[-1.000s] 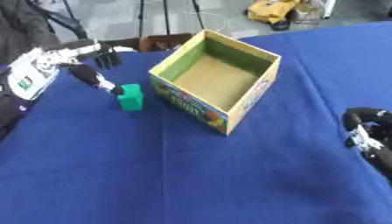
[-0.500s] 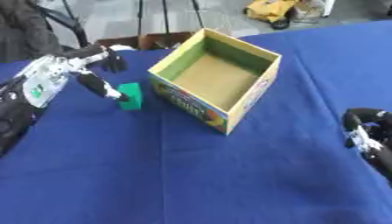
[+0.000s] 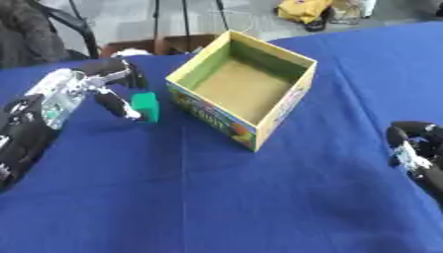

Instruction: Pick up objects on the table and place them in the box.

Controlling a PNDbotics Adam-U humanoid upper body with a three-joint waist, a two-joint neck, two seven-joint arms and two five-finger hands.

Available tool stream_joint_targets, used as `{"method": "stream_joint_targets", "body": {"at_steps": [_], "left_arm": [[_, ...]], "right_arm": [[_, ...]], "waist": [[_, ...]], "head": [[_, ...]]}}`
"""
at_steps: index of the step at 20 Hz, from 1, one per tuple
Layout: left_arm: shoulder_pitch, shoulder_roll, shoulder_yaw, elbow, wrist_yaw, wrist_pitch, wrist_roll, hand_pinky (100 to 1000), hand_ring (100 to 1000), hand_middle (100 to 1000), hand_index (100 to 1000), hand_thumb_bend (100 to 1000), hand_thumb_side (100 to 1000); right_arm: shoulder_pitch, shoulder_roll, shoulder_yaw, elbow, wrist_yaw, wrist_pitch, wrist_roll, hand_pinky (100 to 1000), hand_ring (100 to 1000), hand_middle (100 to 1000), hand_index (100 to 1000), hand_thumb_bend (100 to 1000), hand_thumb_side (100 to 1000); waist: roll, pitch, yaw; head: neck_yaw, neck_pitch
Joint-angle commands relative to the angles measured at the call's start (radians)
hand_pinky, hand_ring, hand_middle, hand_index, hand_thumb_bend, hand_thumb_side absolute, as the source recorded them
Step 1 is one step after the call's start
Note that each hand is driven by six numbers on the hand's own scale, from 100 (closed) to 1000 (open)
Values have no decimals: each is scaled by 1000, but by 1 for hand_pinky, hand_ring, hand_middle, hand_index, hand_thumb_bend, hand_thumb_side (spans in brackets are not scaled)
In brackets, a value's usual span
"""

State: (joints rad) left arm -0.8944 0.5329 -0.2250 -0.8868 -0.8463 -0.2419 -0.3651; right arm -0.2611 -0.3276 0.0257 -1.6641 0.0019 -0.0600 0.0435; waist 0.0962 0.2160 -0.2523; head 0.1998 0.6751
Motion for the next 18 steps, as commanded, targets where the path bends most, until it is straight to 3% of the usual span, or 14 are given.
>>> {"method": "stream_joint_targets", "body": {"at_steps": [1, 5, 13, 18], "left_arm": [[-10, 5, 27, 3, -61, -13, 24, 663, 612, 577, 697, 753, 334], [-2, -14, 48, 23, -137, -26, 56, 610, 556, 522, 652, 729, 317], [3, -39, 113, 37, -278, -65, 139, 523, 412, 346, 449, 663, 307], [-14, -22, 157, -27, -249, -92, 167, 516, 405, 331, 423, 637, 326]], "right_arm": [[-13, -10, -3, -14, -2, 0, 2, 425, 404, 520, 715, 348, 556], [-13, -9, -4, -13, -2, 0, 2, 425, 404, 520, 716, 348, 556], [-10, -7, -9, -13, -1, 0, 0, 425, 405, 519, 716, 346, 557], [-4, -7, -12, -11, 0, 0, -3, 426, 406, 519, 716, 345, 558]], "waist": [[-7, -13, 0], [-7, -9, 0], [-11, -11, 5], [-14, -19, 15]], "head": [[-2, -10], [-4, -10], [-12, -8], [-21, -3]]}}
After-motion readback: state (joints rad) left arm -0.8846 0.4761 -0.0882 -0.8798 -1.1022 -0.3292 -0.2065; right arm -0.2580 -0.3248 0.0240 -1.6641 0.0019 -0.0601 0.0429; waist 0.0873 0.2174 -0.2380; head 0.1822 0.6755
